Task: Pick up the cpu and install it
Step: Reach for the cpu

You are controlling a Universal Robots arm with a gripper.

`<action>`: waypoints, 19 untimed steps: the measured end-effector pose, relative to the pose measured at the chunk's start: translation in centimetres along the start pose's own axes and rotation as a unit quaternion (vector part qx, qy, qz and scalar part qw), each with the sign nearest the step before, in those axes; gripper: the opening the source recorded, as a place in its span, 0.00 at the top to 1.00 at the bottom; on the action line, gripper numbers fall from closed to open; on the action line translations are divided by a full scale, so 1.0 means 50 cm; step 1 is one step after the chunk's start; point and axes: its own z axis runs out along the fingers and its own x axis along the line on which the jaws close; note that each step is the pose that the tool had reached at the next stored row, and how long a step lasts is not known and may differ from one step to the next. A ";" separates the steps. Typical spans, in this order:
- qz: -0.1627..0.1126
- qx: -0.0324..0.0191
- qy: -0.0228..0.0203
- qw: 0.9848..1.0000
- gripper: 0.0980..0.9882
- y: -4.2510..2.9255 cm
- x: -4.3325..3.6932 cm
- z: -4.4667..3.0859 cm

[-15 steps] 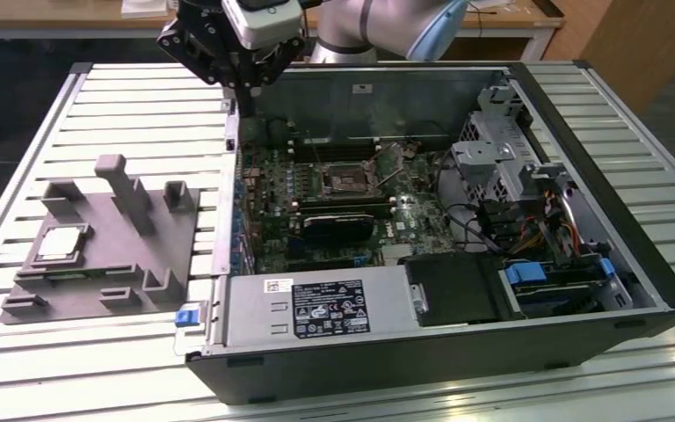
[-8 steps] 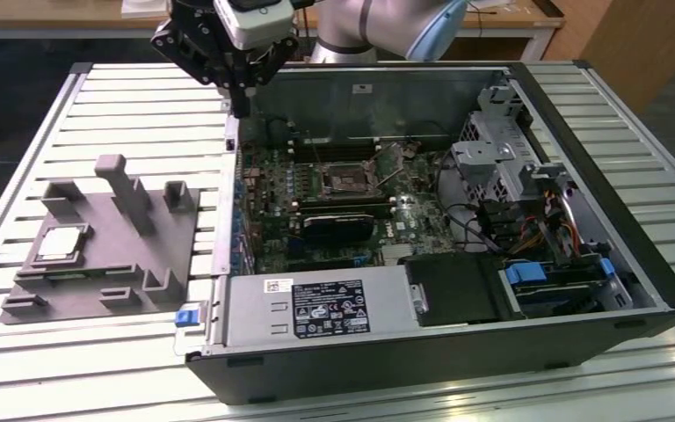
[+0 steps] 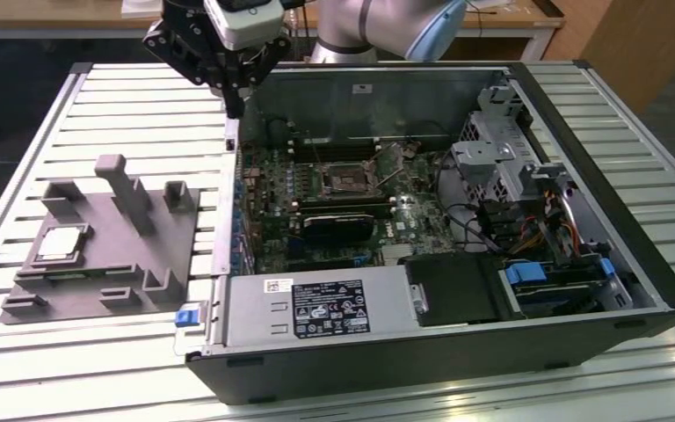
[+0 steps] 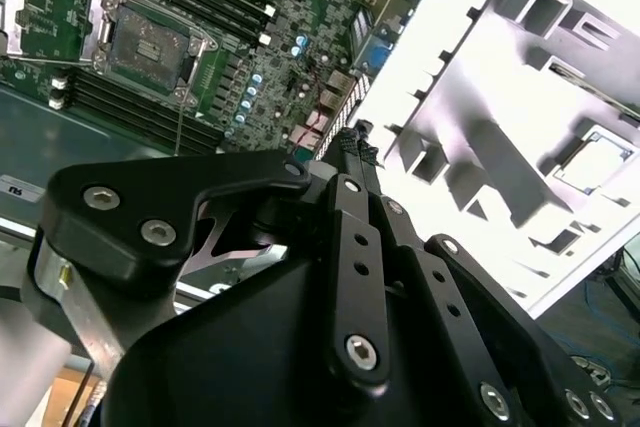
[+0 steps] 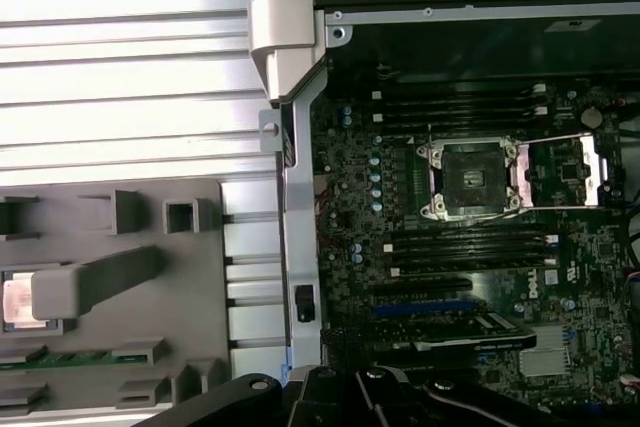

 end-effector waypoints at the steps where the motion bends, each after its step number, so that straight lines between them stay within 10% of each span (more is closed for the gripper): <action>1: 0.000 0.000 0.000 1.000 0.99 0.000 0.002 0.000; 19: 0.000 0.000 0.000 1.000 0.99 -0.003 0.033 0.000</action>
